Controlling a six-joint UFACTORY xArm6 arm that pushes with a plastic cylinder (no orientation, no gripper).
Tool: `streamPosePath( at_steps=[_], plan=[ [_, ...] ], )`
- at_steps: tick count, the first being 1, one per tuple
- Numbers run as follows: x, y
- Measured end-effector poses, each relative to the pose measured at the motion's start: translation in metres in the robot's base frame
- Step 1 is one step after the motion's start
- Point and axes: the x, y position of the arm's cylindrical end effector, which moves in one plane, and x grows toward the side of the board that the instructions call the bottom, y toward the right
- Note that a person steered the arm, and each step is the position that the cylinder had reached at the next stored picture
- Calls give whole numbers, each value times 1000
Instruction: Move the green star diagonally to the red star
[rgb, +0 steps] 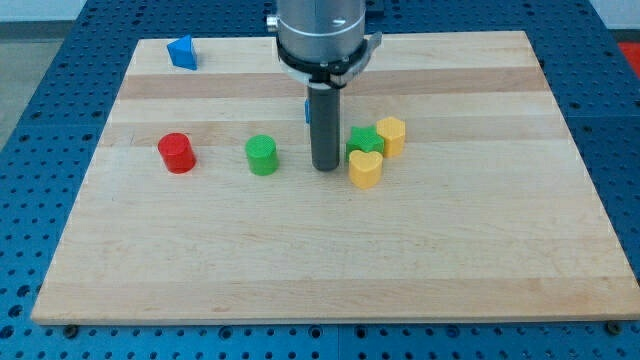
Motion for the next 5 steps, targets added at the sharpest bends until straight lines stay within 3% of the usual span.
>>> streamPosePath(
  at_steps=[2,5],
  plan=[
    [0,50],
    [-65,44]
  ],
)
